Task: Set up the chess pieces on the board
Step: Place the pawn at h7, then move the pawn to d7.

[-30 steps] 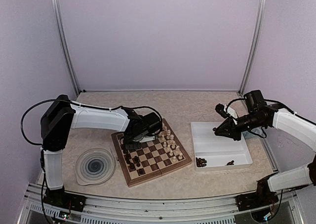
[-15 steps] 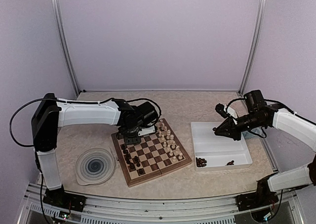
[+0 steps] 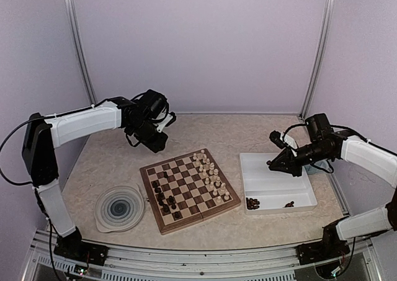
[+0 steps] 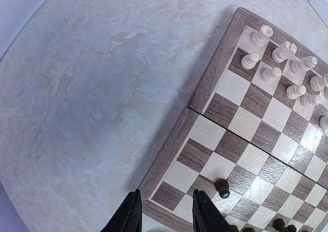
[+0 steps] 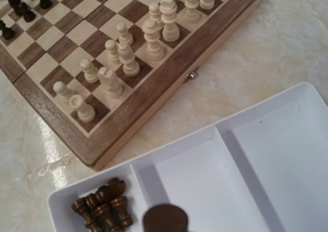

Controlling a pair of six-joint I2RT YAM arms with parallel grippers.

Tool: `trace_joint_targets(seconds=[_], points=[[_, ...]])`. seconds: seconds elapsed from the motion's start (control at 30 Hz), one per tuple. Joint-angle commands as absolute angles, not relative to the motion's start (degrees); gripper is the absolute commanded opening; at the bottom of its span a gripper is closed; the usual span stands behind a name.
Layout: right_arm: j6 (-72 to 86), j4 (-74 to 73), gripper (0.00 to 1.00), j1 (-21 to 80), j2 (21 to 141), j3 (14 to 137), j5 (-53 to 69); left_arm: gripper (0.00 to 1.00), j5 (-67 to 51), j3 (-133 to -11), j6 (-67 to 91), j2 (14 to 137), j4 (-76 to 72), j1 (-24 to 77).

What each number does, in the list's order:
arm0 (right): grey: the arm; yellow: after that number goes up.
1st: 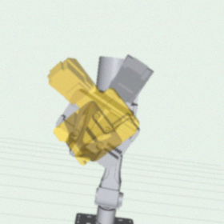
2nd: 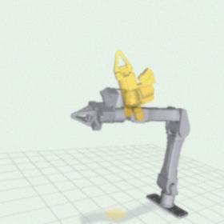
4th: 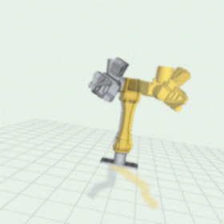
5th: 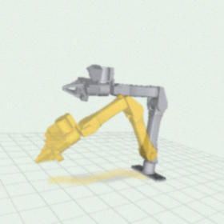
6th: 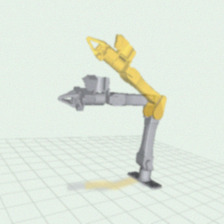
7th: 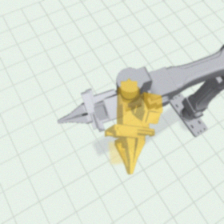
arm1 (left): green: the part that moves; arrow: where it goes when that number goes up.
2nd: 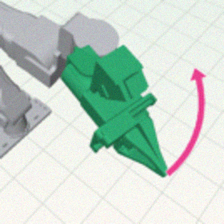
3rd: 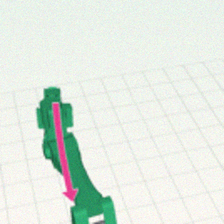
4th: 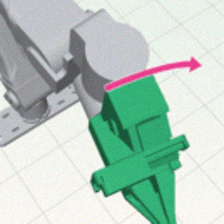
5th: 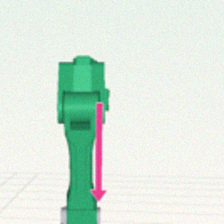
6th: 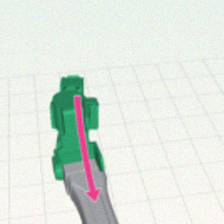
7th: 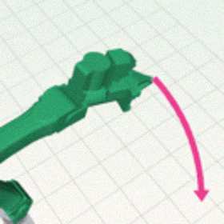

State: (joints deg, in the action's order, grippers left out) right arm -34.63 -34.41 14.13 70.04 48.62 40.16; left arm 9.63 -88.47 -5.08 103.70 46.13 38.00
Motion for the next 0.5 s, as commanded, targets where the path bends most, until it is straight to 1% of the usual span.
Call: trace_joint_targets(seconds=[0.0,0.13,0.3,0.47], points=[[-34.4,-33.2,0.03,14.7,69.9,47.2,39.7,0.36,-0.4,-84.3,3.6,103.8,42.0,38.6],[-34.5,-33.0,0.03,14.7,70.2,47.1,39.5,0.37,-3.4,-82.1,4.6,103.9,40.5,38.8],[-34.4,-32.9,0.03,14.8,70.7,47.2,39.3,0.37,-1.5,-81.6,5.1,106.3,41.2,39.1],[-34.4,-32.9,0.03,14.8,70.6,46.9,39.0,0.35,1.3,-81.9,4.9,108.6,42.5,40.1]])
